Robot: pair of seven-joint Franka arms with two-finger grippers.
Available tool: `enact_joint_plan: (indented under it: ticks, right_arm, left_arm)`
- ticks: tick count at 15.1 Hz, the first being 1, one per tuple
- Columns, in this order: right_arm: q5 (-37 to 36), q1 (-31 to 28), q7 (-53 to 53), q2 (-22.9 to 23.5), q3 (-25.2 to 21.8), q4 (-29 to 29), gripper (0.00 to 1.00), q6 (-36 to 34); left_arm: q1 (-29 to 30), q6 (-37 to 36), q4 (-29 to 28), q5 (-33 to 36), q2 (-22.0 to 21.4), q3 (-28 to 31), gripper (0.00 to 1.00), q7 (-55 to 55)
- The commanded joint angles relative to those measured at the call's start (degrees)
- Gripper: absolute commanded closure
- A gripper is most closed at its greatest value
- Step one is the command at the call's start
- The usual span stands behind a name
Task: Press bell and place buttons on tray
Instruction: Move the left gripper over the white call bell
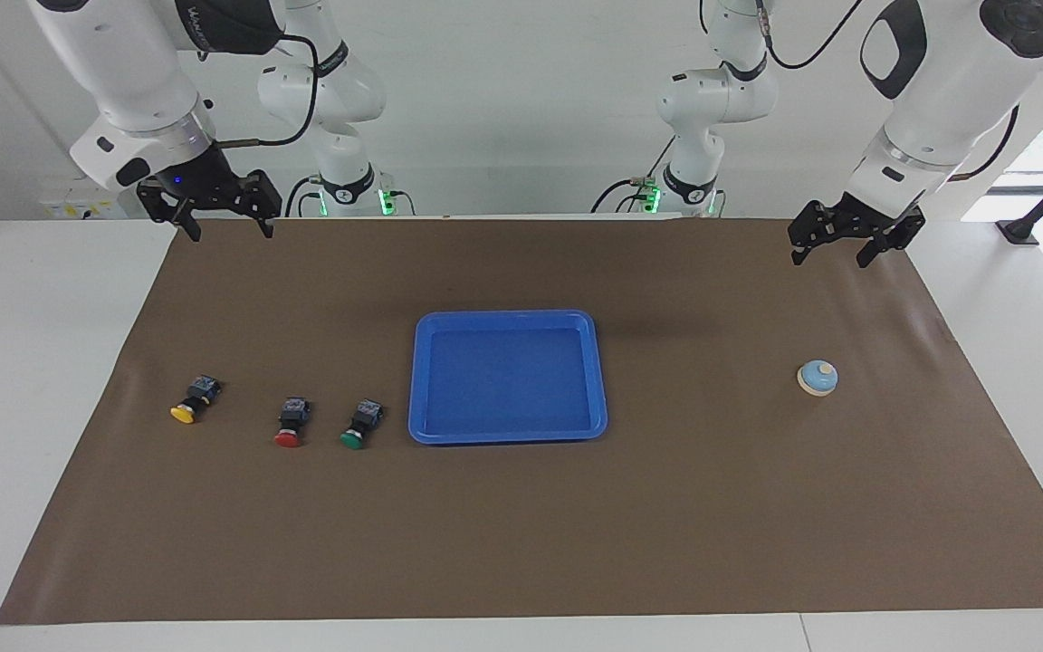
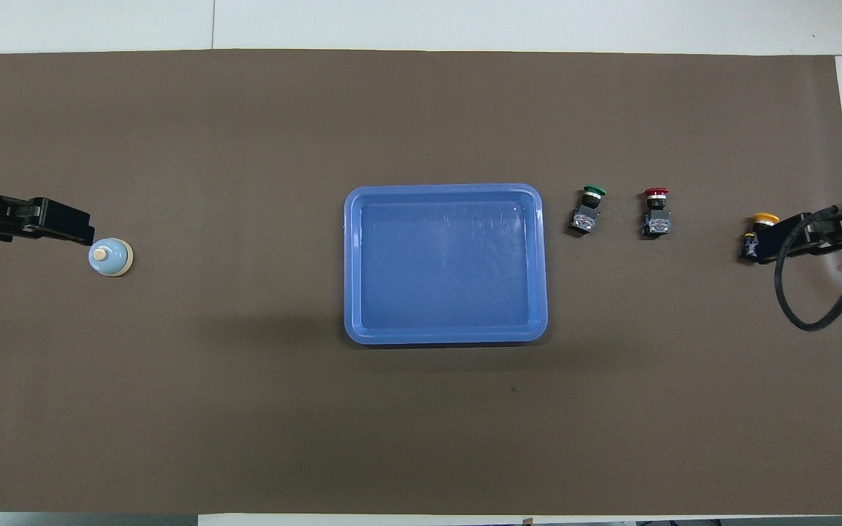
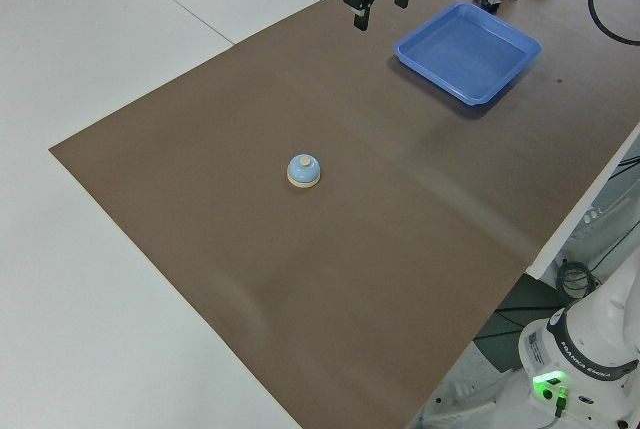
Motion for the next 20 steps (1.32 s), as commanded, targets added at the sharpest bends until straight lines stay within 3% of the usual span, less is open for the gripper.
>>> enact_joint_plan:
  ticks: [1, 7, 9, 10, 14, 17, 20]
  right_arm:
    - [1.1, -0.7, -0.8, -1.0, 0.1, -1.3, 0.0, 0.4]
    - [1.1, -0.7, -0.8, -1.0, 0.1, -1.3, 0.0, 0.4]
    - [1.1, -0.7, -0.8, -1.0, 0.1, -1.3, 0.0, 0.4]
    - [1.1, -0.7, -0.8, -1.0, 0.1, -1.3, 0.0, 0.4]
    - [1.1, -0.7, -0.8, -1.1, 0.1, -1.3, 0.0, 0.4]
    - [1.1, -0.7, -0.8, -1.0, 0.1, -1.3, 0.0, 0.4]
    - [1.1, -0.7, -0.8, -1.0, 0.1, -1.3, 0.0, 0.4]
  left_arm:
    - [0.1, -0.6, 0.5, -1.0, -0.2, 0.2, 0.0, -0.4]
    - [0.2, 0.8, -1.6, -0.9, -0.9, 0.3, 0.02, -0.2]
    - [2.2, 2.8, -4.9, -0.9, -2.2, 0.2, 0.85, 0.2]
    - [2.5, 3.7, -6.2, -0.9, -2.2, 0.3, 1.0, 0.1]
    - [5.7, 12.3, -13.6, -0.5, -1.4, 0.3, 1.0, 4.0]
    - [7.9, 22.0, -19.0, -0.3, 2.5, 0.3, 1.0, 6.3]
    - [9.0, 28.6, -20.6, -0.2, 6.1, 0.3, 1.0, 7.7]
